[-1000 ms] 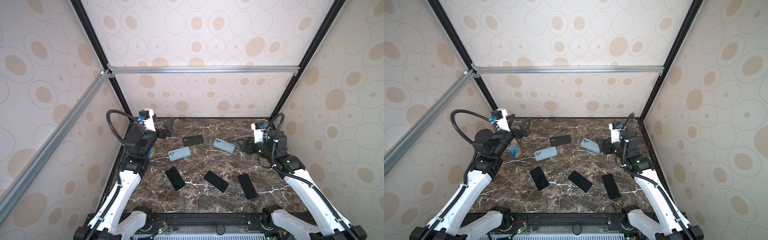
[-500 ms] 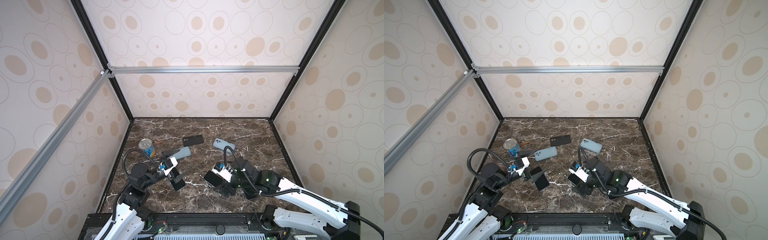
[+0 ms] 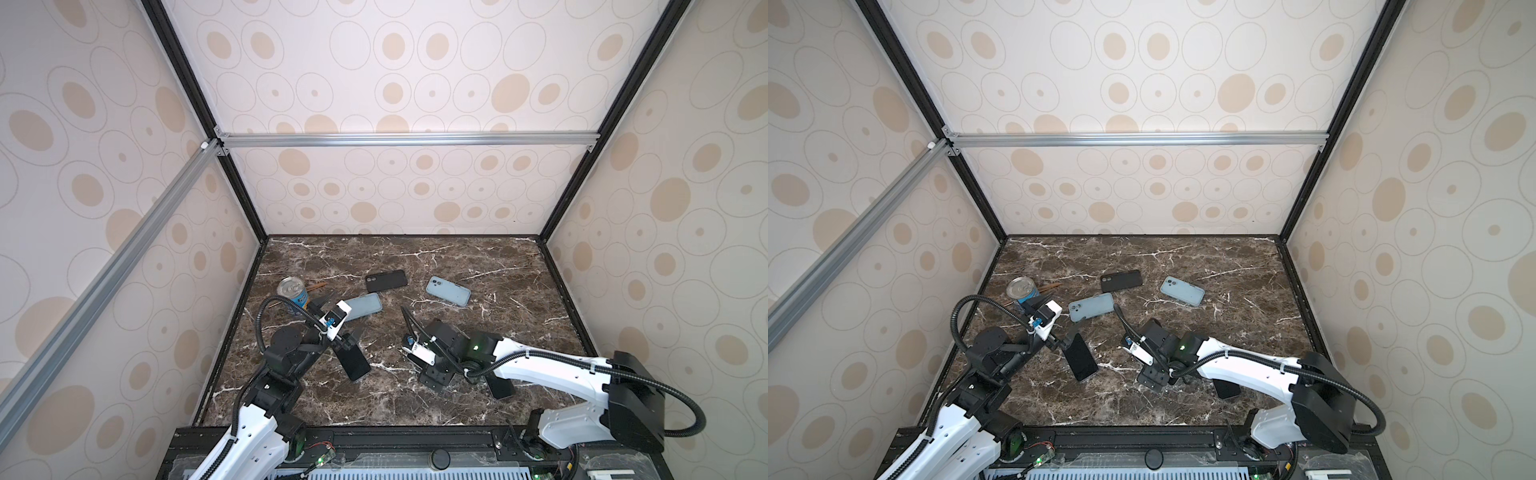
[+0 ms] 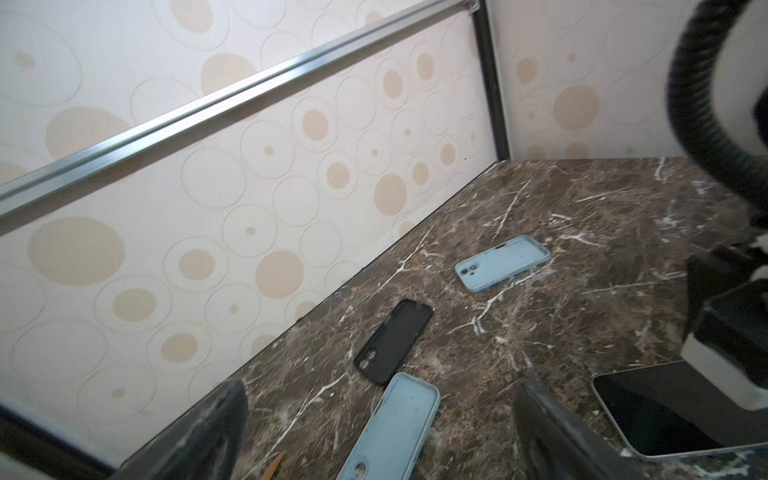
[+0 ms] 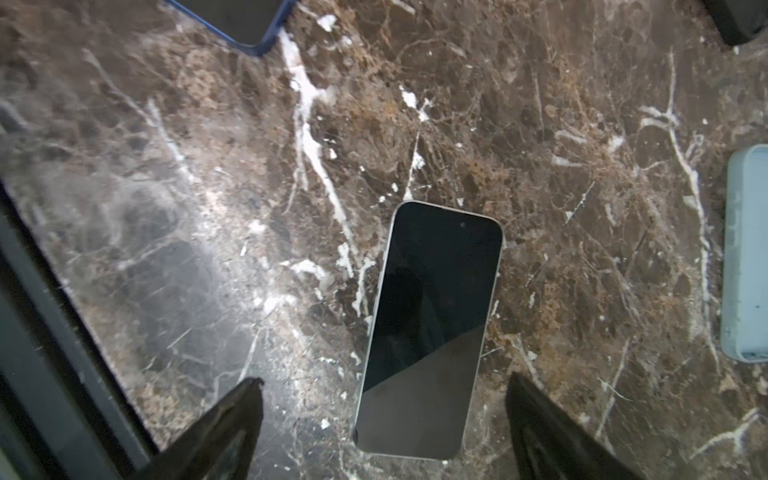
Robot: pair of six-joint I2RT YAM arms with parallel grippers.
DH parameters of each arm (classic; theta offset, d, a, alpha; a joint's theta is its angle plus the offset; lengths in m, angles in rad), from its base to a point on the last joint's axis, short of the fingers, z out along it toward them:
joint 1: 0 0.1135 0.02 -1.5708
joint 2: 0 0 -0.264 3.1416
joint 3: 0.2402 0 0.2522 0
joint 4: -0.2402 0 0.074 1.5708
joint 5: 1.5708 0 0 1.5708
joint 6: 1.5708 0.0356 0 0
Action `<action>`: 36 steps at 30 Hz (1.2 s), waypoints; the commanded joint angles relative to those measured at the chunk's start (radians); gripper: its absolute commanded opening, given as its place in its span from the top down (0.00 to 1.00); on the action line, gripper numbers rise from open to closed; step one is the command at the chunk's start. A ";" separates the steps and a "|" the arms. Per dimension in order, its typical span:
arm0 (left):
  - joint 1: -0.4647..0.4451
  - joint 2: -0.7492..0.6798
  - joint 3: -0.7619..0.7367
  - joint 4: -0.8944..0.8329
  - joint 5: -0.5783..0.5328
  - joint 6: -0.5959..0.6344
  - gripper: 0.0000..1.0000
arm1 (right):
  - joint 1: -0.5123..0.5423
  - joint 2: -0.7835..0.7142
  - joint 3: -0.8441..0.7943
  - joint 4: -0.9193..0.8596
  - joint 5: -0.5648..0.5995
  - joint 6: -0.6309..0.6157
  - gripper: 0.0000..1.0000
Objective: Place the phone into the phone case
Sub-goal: 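Lower the right gripper onto the black phone and grip it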
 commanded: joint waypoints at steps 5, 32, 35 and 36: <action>-0.005 -0.008 0.041 0.016 -0.035 -0.009 0.01 | -0.115 0.096 0.040 -0.079 -0.059 0.230 0.08; -0.005 0.059 0.045 0.006 0.064 -0.028 0.00 | -0.168 0.265 0.032 -0.084 -0.119 0.309 0.24; -0.005 0.059 0.044 0.008 0.056 -0.026 0.01 | -0.121 0.303 0.055 -0.095 -0.083 0.302 0.24; -0.005 0.060 0.044 0.007 0.055 -0.026 0.01 | -0.113 0.315 0.061 -0.096 -0.077 0.303 0.24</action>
